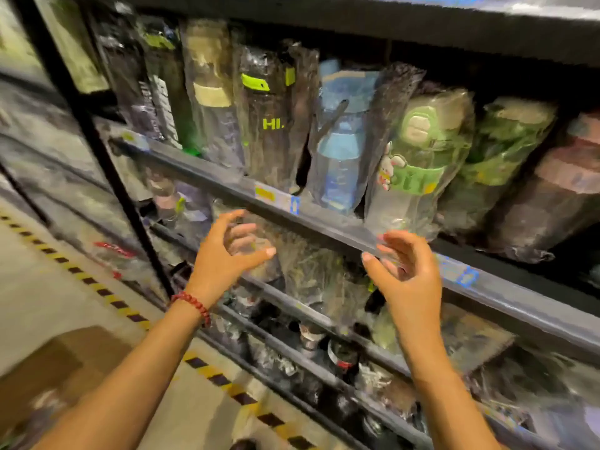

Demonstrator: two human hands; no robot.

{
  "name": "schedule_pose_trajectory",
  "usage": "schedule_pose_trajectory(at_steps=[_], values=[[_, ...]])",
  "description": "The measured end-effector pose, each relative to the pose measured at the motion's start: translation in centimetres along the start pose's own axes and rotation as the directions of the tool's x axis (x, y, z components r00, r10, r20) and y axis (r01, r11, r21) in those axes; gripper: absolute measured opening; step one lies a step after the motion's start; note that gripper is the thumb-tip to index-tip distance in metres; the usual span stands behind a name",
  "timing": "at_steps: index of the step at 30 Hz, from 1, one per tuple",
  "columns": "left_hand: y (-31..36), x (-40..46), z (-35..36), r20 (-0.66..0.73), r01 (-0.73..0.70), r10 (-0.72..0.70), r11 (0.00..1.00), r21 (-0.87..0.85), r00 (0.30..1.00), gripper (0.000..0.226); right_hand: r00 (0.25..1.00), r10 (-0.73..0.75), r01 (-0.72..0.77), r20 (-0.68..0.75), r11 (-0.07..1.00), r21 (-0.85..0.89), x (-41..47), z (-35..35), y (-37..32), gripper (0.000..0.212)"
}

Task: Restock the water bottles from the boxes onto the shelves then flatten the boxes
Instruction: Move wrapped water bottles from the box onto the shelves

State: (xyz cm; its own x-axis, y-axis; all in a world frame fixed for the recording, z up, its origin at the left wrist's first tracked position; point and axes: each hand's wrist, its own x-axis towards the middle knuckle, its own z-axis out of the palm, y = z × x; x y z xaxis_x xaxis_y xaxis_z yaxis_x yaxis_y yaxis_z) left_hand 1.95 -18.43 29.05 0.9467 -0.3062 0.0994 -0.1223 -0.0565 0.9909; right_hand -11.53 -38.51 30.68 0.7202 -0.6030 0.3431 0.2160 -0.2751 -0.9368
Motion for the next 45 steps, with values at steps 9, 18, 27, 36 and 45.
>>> schedule_pose_trajectory(at_steps=[9, 18, 27, 36, 45], values=[[-10.9, -15.8, -13.9, -0.457, 0.429, -0.428, 0.897, -0.107, 0.78, 0.075, 0.622, 0.357, -0.376, 0.697, 0.917, -0.134, -6.5, 16.4, 6.9, 0.041], [-15.2, -26.0, -26.9, -0.681, 0.495, -0.576, 0.797, -0.346, 0.452, 0.084, 0.258, 0.454, -0.386, 0.853, 0.858, -0.339, -18.3, 32.2, 7.5, 0.061], [-19.2, -27.8, -43.5, -0.726, 0.449, -0.601, 0.778, -0.438, 0.333, 0.067, 0.098, 0.553, -0.305, 0.827, 0.808, -0.504, -25.9, 50.8, 6.0, 0.063], [-23.3, -24.2, -55.9, -0.63, 0.598, -0.72, 0.651, -0.468, 0.291, 0.075, 0.049, 0.631, -0.198, 0.774, 0.766, -0.612, -28.8, 65.8, 9.3, 0.05], [-33.7, -17.4, -64.0, -0.589, 0.619, -0.776, 0.582, -0.528, 0.226, 0.068, 0.018, 0.691, -0.082, 0.722, 0.721, -0.688, -29.6, 78.9, 18.2, 0.046]])
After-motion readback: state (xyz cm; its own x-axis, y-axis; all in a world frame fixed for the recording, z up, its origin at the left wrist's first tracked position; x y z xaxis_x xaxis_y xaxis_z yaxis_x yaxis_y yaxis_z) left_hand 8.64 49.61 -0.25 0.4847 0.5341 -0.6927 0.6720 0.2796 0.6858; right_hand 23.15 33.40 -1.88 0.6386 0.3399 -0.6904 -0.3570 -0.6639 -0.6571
